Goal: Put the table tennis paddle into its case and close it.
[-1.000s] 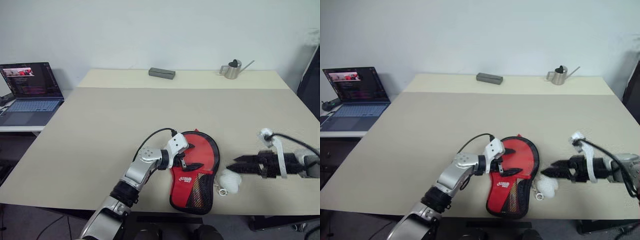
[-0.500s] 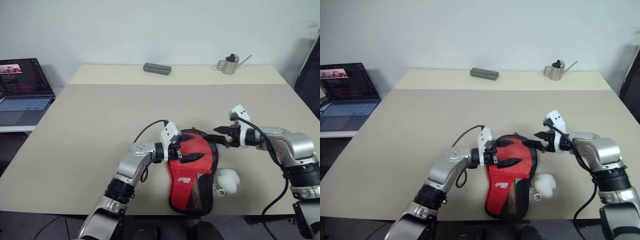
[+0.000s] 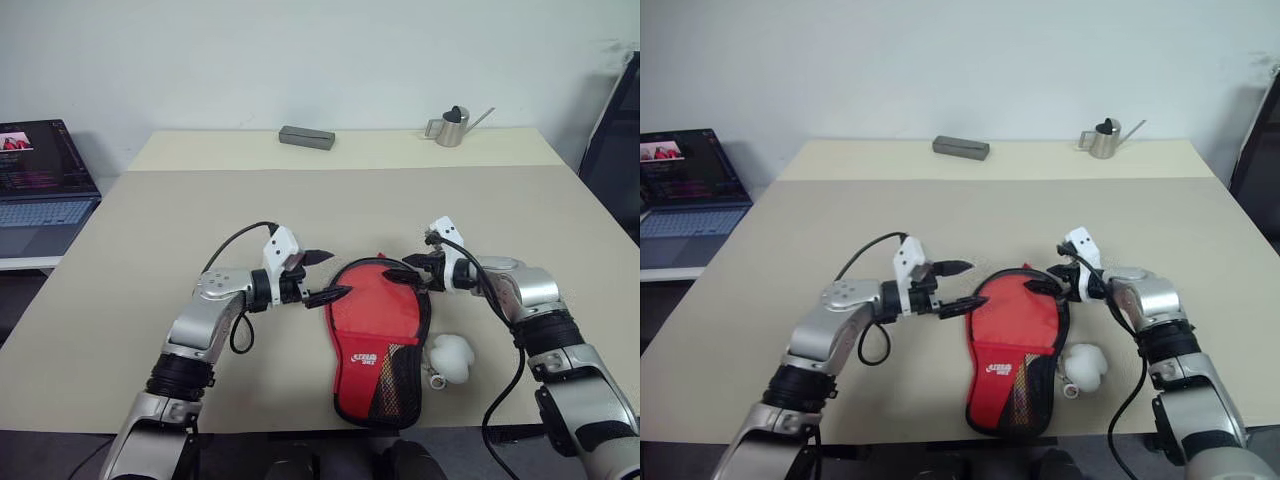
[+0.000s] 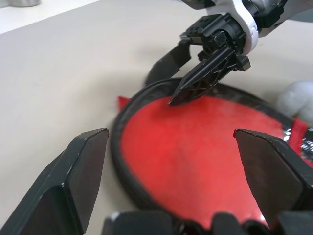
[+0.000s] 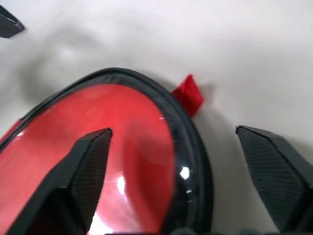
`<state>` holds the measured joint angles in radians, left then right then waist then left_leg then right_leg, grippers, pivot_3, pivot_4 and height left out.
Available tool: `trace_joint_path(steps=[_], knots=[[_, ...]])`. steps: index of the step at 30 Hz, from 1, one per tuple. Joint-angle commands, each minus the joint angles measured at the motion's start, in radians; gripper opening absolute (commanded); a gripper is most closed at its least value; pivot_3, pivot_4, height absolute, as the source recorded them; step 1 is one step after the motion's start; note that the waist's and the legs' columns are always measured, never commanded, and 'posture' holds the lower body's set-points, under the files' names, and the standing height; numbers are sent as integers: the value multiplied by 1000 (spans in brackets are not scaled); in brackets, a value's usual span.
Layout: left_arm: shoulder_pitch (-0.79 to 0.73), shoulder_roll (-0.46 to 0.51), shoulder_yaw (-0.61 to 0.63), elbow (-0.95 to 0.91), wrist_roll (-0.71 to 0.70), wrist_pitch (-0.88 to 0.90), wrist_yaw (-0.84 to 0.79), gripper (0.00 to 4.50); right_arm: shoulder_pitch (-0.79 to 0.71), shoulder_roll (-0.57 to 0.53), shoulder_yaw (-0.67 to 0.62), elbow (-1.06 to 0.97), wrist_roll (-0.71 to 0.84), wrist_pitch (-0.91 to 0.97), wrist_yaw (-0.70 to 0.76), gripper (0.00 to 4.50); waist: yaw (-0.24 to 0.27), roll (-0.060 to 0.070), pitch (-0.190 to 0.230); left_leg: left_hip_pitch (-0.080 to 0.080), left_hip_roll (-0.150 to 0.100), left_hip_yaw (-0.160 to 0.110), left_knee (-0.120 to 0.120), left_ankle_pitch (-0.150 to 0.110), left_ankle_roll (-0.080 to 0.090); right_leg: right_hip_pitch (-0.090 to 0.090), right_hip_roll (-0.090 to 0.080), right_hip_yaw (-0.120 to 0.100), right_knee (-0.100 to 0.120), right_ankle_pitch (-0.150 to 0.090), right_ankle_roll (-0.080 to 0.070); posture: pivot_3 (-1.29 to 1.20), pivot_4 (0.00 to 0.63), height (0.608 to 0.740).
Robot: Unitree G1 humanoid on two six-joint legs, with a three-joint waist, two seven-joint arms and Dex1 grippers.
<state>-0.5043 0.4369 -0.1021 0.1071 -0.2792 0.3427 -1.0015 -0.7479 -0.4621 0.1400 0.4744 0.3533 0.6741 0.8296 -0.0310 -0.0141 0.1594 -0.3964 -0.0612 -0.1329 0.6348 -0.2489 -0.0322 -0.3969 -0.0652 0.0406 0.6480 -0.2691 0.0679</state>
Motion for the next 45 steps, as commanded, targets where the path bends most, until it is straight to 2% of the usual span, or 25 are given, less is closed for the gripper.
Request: trace_joint_path(steps=[1, 7, 10, 11, 20, 31, 39, 42, 45], knots=[[4, 4, 17, -29, -17, -10, 7, 4500, -44, 13, -12, 50, -30, -56, 24, 3191, 0, 0, 0, 0, 0, 0, 0, 0, 0, 0, 0, 0, 0, 0, 0, 0, 150, 740], [11, 2, 14, -37, -15, -12, 16, 4500, -77, 40, -16, 113, -69, -95, 46, 1059, -2, 0, 0, 0, 0, 0, 0, 0, 0, -1, 0, 1, 2, 0, 0, 0, 150, 740], [12, 2, 13, -36, -15, -13, 16, 4500, -89, 46, -13, 128, -85, -115, 58, 126, -2, 0, 0, 0, 0, 0, 0, 0, 0, -1, 0, 1, 3, 0, 0, 0, 150, 740], [12, 2, 12, -36, -14, -14, 15, 4500, -93, 48, -12, 132, -91, -123, 59, 26, -2, 0, 0, 0, 0, 1, 0, 0, 0, -2, 0, 1, 3, 0, 0, 0, 150, 740], [11, -10, -3, -31, -8, -21, 10, 4500, -142, 87, -4, 174, -164, -224, 59, 26, -8, 1, 0, -2, 1, 3, 8, -1, 2, -8, 1, 3, 15, 1, -1, 0, 150, 740], [15, -21, -19, -38, -5, -22, 13, 4500, -272, 169, -12, 348, -241, -345, 43, 26, -26, 1, 1, -1, 3, 2, 9, 0, 0, -8, 6, 3, 18, 4, -6, 0, 150, 740], [20, -23, -24, -37, 0, -24, 15, 4500, -300, 198, -7, 431, -291, -392, 28, 26, -26, 2, 1, -1, 3, 2, 9, 0, -1, -9, 5, 3, 18, 4, -6, 0, 150, 740], [20, -26, -28, -35, 3, -26, 15, 4500, -309, 203, -20, 451, -299, -394, 7, 717, -26, 2, 1, -1, 4, 2, 9, 0, -1, -9, 6, 3, 18, 4, -6, 0, 150, 740], [18, -29, -32, -31, 5, -28, 14, 4500, -319, 204, -21, 473, -310, -412, -33, 1720, -26, 2, 1, -1, 4, 2, 9, 0, -1, -9, 5, 3, 18, 4, -6, 0, 150, 740]])
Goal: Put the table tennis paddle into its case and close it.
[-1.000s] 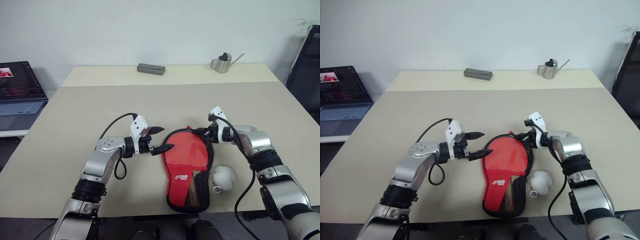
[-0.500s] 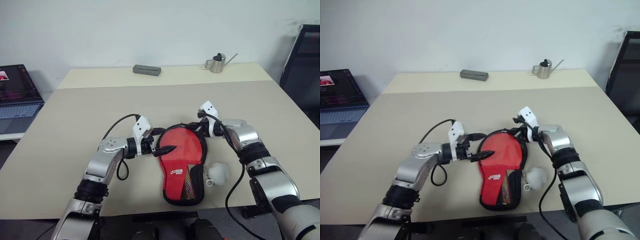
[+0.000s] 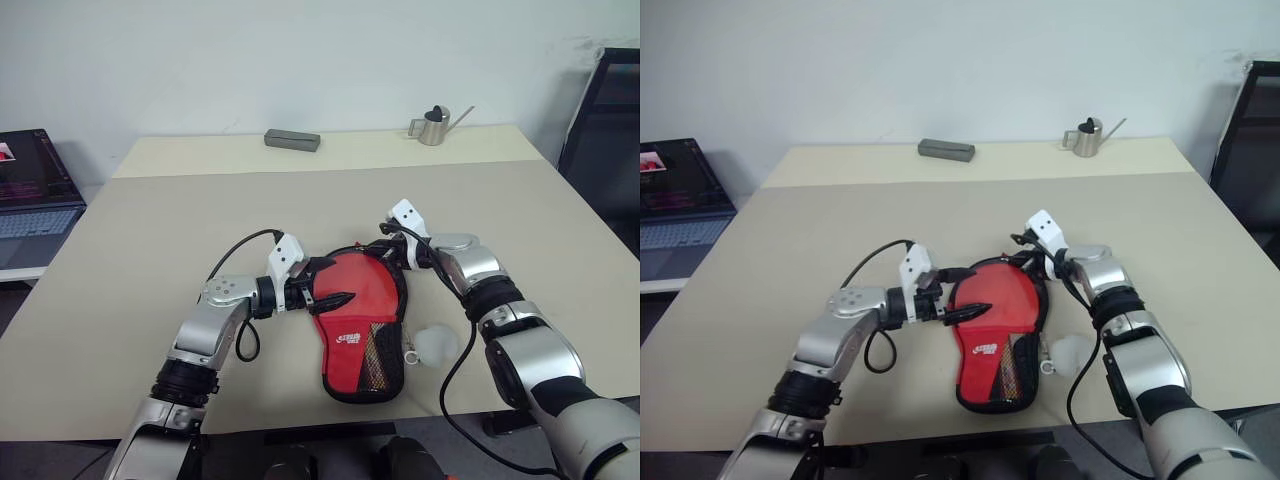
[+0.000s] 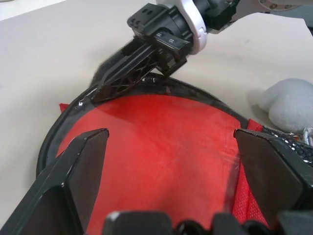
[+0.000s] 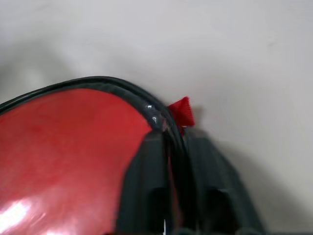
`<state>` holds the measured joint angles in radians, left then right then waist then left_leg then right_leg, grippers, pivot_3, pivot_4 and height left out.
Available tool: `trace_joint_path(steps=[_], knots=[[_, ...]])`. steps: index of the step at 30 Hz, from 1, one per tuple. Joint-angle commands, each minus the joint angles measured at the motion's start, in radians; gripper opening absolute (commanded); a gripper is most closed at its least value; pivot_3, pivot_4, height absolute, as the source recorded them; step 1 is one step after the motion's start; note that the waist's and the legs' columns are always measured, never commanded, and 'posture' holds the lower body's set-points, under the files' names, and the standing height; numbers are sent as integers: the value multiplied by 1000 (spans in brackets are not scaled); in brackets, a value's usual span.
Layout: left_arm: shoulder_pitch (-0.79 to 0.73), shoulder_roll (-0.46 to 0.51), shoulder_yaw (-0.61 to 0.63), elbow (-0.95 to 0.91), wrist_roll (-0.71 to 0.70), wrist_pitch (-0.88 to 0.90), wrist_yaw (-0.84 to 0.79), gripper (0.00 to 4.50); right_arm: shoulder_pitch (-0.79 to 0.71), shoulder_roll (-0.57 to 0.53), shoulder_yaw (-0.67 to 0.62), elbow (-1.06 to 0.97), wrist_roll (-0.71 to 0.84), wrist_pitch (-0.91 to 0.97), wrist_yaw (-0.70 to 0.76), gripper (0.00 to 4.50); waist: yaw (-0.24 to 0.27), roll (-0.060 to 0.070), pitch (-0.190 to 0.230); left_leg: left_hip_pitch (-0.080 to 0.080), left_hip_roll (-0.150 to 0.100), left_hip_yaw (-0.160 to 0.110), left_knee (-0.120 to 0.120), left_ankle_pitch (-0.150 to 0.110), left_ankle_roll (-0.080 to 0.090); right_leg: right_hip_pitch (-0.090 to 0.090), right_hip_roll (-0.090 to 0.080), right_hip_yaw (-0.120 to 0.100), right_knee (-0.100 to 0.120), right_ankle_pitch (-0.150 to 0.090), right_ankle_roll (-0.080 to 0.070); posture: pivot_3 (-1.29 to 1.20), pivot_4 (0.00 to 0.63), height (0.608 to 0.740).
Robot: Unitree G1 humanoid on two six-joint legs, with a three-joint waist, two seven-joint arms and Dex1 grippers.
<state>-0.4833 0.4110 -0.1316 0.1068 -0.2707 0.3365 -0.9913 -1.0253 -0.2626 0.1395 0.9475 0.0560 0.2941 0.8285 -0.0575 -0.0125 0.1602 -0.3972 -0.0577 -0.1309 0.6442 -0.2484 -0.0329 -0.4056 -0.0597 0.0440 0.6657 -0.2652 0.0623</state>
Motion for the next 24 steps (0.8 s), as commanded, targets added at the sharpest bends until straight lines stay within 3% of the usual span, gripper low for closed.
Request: trace_joint_path(steps=[1, 8, 11, 15, 20, 24], knots=[[-5, -5, -4, -29, -3, -22, 3, 4500, -47, 6, -28, 7, -8, -34, -43, 2038, 0, 0, 0, 0, 0, 0, 0, 0, 0, 0, 0, 0, 0, 0, 0, 0, 150, 740], [-17, -20, -34, -14, 6, -38, -17, 4500, -83, -13, -164, -74, 110, 74, -66, 2038, 1, 0, 0, 0, 0, 0, 0, 0, 0, 0, 0, 0, 0, 0, 0, 0, 150, 740], [-36, -24, -55, 13, 20, -61, -34, 4500, -14, -68, -194, -283, 170, 228, -30, 2038, 2, 0, 0, -1, 0, -1, 0, 0, 0, 0, 0, 0, 0, 0, 0, 0, 150, 740], [-61, -28, -86, 62, 43, -100, -64, 4500, 186, -204, -183, -720, 280, 512, 41, 2038, 18, 0, 0, -2, 0, -2, 0, 0, 0, 0, -1, -2, -2, 0, 0, 0, 150, 740], [-99, -62, -106, 132, 60, -138, -72, 4500, 384, -360, -223, -1057, 428, 748, 88, 2038, 25, 1, 1, -2, -1, -1, 0, 0, 1, 0, -1, -1, -2, 0, 0, 0, 150, 740], [-119, -91, -123, 167, 68, -158, -84, 4500, 501, -440, -283, -1205, 526, 852, 93, 2038, 24, 1, 1, -2, 0, -1, 1, 0, 1, 1, -1, -1, -1, 0, 0, 0, 150, 740]])
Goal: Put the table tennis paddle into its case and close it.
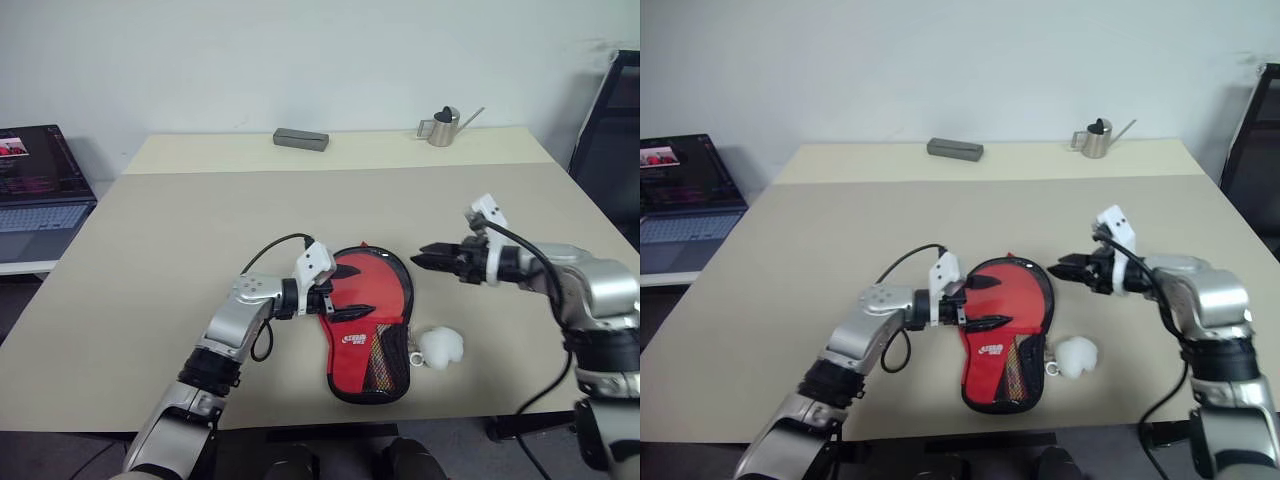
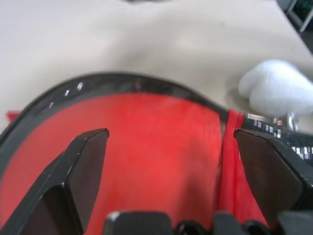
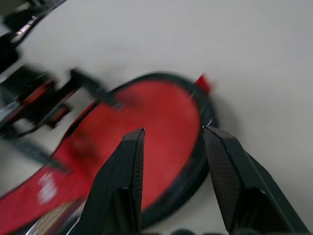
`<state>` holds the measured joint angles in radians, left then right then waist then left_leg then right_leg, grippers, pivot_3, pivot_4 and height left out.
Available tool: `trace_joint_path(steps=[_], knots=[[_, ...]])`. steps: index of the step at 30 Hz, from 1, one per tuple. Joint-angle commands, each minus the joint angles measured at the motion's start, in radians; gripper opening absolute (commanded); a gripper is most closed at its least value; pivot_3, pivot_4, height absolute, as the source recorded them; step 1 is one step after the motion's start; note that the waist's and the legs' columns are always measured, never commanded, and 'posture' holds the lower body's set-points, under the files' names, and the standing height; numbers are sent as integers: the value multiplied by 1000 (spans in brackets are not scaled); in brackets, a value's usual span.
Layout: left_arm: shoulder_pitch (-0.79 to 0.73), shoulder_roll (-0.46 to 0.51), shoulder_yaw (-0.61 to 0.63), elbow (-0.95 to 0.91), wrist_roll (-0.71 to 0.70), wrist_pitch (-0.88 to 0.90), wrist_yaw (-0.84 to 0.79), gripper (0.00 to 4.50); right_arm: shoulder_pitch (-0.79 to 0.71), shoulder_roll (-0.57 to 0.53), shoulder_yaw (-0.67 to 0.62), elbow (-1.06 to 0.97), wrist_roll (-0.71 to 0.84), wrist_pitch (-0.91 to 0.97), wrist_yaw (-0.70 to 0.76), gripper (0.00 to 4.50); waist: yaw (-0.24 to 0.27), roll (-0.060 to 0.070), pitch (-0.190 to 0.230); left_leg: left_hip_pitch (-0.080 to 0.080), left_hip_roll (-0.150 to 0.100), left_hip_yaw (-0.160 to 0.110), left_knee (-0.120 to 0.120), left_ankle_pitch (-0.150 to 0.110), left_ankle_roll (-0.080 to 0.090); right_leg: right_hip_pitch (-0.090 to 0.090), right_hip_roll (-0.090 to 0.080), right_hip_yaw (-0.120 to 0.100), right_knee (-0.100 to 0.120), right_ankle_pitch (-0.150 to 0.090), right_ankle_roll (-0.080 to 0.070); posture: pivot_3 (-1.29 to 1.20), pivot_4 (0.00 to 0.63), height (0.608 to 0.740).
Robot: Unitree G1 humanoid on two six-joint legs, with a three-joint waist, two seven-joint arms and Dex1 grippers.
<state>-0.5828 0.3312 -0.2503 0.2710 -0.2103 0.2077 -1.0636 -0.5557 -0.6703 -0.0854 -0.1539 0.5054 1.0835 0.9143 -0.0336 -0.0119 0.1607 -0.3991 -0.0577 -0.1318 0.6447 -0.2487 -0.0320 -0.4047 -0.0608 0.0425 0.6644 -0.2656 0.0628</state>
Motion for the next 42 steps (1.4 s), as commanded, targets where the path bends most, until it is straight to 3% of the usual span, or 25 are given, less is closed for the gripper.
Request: trace_joint_path(steps=[1, 8, 15, 26, 29, 38, 42], knots=[[-25, -19, -9, 13, 10, -33, -13, 4500, 59, -48, -80, -129, 98, 85, 2, 2038, -2, 0, 0, 0, 0, 0, 0, 0, 0, 0, 0, 0, 0, 0, 0, 0, 150, 740], [-17, -27, -60, 35, 42, -56, -61, 4500, 241, -135, -209, -272, 218, 178, -13, 2038, 6, -1, 0, 0, 0, 0, 0, 0, 0, 1, 0, -1, 0, 0, 0, 0, 150, 740], [-7, -35, -76, 62, 54, -55, -75, 4500, 293, -140, -253, -304, 268, 188, -75, 2038, 3, -1, 0, 1, 0, 1, 1, 0, 0, 2, 1, -1, 1, 0, 0, 0, 150, 740], [7, -40, -109, 144, 108, -112, -65, 4500, 405, -195, -161, -398, 277, 88, -47, 2038, 7, -1, 0, 7, 0, 0, 1, 0, 0, 11, 0, -2, -2, 0, 1, 0, 150, 740], [6, -43, -113, 164, 112, -124, -68, 4500, 399, -185, -129, -368, 254, 61, -71, 2038, 6, -2, 1, 16, 0, 0, 0, -1, 1, 21, 0, -3, -6, -3, 6, 0, 150, 740], [-8, -60, -118, 190, 116, -137, -74, 4500, 385, -146, -14, -206, 141, -71, -115, 2038, 8, -2, 0, 17, 1, -1, 0, -1, 1, 22, 0, -3, -6, -3, 7, 0, 150, 740], [-10, -61, -117, 196, 119, -145, -75, 4500, 390, -155, -25, -196, 166, -77, -75, 2928, 8, -2, 0, 17, 0, -1, 0, -1, 1, 22, 0, -3, -6, -3, 7, 0, 150, 740]])
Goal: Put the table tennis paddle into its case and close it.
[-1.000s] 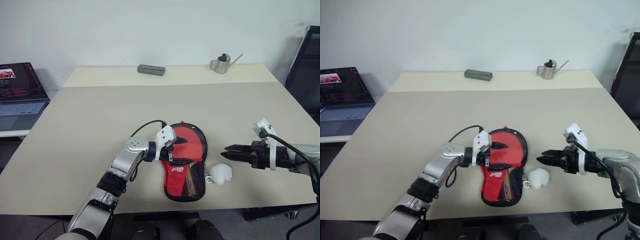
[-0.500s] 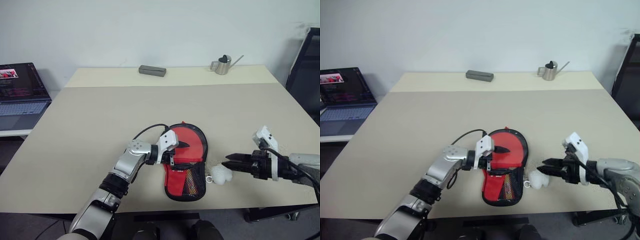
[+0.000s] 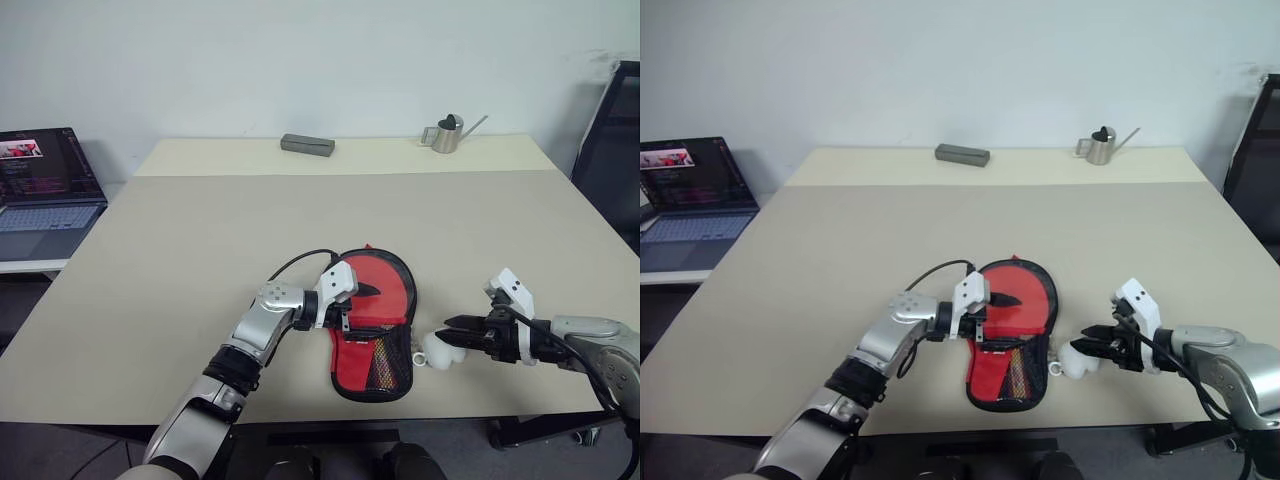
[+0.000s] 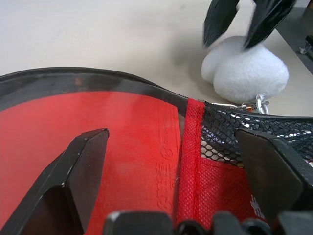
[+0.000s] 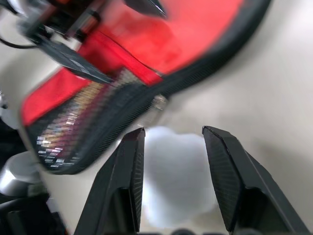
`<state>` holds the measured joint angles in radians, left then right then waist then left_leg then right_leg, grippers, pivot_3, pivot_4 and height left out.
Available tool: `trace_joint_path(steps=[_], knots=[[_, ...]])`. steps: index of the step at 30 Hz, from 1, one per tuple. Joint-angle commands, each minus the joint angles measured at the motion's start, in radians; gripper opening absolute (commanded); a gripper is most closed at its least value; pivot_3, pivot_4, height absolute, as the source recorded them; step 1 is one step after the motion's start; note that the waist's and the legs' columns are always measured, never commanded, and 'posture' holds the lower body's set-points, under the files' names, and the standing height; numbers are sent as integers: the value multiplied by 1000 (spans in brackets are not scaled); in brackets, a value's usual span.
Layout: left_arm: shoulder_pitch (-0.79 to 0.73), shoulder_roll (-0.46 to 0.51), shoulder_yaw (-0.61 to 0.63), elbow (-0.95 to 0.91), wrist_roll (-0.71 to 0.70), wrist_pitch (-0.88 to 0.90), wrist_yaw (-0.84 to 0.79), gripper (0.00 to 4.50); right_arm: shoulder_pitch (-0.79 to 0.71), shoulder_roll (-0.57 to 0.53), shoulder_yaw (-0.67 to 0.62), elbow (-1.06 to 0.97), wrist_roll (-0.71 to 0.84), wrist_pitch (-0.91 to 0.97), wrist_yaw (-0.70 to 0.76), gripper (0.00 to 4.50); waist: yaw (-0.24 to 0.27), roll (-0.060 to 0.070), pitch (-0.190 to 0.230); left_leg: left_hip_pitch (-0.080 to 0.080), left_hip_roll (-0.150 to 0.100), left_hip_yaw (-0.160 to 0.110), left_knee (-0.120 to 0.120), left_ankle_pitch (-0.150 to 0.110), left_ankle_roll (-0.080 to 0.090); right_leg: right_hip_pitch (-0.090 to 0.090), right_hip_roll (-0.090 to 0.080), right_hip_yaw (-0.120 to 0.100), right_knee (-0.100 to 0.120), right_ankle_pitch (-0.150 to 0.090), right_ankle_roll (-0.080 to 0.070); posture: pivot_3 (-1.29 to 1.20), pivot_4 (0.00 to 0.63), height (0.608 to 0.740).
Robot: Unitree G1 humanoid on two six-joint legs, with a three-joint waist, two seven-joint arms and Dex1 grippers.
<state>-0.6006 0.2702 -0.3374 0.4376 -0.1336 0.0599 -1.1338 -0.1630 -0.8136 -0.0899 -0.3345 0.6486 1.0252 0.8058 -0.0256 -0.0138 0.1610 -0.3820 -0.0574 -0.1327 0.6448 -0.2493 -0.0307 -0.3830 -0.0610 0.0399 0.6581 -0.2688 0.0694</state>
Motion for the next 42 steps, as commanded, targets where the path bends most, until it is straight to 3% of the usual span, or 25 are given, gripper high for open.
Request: trace_joint_path(steps=[1, 5, 20, 24, 28, 31, 36, 42], knots=[[8, 0, -29, 30, 43, 2, -4, 4500, -1, -16, -20, -20, 30, -14, 42, 3271, 0, 0, 0, 0, 0, 0, 0, 0, 0, 0, 0, 0, 0, 0, 0, 0, 150, 740], [13, 1, -29, 25, 43, 1, -3, 4500, 9, -28, 12, -16, 4, -26, 52, 4484, 0, 0, 0, 0, 0, 0, 0, 0, 0, 0, 0, 0, 0, 0, 0, 0, 150, 740], [14, 10, -31, 35, 52, -9, 2, 4500, 6, -1, 81, 63, -70, -83, 48, 4484, 0, 0, 0, 2, 0, 0, 0, 0, 0, 2, 0, 0, -1, 0, 0, 0, 150, 740], [14, 11, -34, 55, 64, -22, 11, 4500, 15, -15, 80, 40, -82, -98, 61, 3332, 0, 0, 0, 2, 0, 0, 0, 0, 0, 3, 0, 0, -1, 0, 1, 0, 150, 740], [17, 6, -50, 78, 83, -42, 21, 4500, 38, -46, 74, 4, -96, -117, 77, 1861, 1, 0, 0, 2, 0, -1, 0, 0, 0, 3, 0, -1, -1, 0, 1, 0, 150, 740], [17, -6, -65, 106, 104, -61, 32, 4500, 74, -91, 52, -43, -99, -135, 96, 1078, 4, 0, 0, 2, 0, -1, 0, 0, 0, 4, 0, -1, -2, 0, 1, 0, 150, 740], [4, -36, -83, 151, 135, -92, 47, 4500, 121, -163, -19, -103, -73, -138, 127, 332, 19, 1, -1, 3, 0, -2, 0, 0, 0, 10, 0, -4, -11, 2, 4, 0, 150, 740], [-13, -69, -79, 198, 136, -103, 41, 4500, 152, -209, -79, -164, -40, -116, 147, 276, 40, 0, -2, 3, -1, -2, 0, 0, 0, 12, -2, -4, -14, 3, 6, 0, 150, 740]])
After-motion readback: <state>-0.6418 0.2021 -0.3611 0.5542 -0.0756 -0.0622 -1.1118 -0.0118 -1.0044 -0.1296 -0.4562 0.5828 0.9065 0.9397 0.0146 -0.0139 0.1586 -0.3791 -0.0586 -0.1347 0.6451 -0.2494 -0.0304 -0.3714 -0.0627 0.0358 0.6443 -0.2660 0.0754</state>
